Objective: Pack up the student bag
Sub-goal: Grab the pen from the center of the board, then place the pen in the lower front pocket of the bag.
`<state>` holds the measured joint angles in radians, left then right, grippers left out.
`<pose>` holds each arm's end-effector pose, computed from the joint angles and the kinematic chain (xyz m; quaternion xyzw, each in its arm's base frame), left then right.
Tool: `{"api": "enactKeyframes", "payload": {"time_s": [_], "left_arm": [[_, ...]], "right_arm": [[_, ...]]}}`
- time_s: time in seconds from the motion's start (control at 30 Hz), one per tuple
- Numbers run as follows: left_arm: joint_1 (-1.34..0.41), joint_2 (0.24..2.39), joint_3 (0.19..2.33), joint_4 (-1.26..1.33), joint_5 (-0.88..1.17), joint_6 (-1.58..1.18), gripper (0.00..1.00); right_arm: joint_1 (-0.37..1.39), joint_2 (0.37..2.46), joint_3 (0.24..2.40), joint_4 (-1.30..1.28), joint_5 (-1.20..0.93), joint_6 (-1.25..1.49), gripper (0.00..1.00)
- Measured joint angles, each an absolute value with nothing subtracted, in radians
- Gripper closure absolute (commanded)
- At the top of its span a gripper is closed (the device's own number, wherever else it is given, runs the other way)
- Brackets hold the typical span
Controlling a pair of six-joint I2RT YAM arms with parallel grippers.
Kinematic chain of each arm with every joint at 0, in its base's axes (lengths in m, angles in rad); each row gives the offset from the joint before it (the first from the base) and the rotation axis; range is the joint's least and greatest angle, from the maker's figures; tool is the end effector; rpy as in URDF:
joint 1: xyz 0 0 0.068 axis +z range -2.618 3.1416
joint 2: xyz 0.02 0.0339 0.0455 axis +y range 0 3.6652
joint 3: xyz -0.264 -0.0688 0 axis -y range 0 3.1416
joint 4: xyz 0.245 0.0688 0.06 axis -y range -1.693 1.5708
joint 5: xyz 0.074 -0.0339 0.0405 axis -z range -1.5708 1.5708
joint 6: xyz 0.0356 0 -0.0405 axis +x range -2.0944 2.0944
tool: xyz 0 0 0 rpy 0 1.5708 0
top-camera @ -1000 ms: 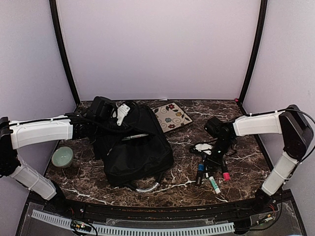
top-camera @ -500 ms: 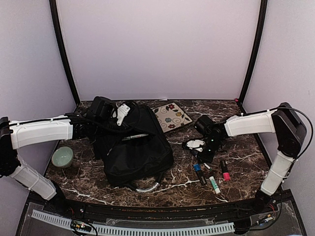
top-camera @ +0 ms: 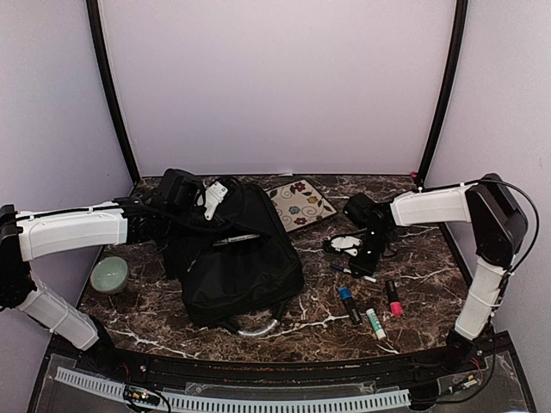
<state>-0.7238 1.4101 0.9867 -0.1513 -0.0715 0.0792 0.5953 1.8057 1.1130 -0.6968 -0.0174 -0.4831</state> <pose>0.2397 -0.2085 0.2686 0.3274 0.8148 -0.1214 0.4628 0.2713 0.1845 0.1522 -0.5120 0.8542 0.0137 0.0899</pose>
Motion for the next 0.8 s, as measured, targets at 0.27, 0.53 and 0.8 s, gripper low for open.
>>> {"api": "enactKeyframes", "payload": {"time_s": [0.27, 0.53, 0.8], "left_arm": [[-0.724, 1.410, 0.987, -0.152, -0.072, 0.079, 1.00], [-0.724, 1.410, 0.987, -0.152, -0.073, 0.079, 1.00], [-0.724, 1.410, 0.987, -0.152, -0.072, 0.077, 1.00]], "right_arm": [[0.586, 1.838, 1.167, -0.756, -0.045, -0.446, 0.92], [0.603, 1.796, 1.332, -0.824, -0.080, -0.454, 0.92], [0.825, 1.662, 1.443, -0.824, -0.104, -0.562, 0.93]]}}
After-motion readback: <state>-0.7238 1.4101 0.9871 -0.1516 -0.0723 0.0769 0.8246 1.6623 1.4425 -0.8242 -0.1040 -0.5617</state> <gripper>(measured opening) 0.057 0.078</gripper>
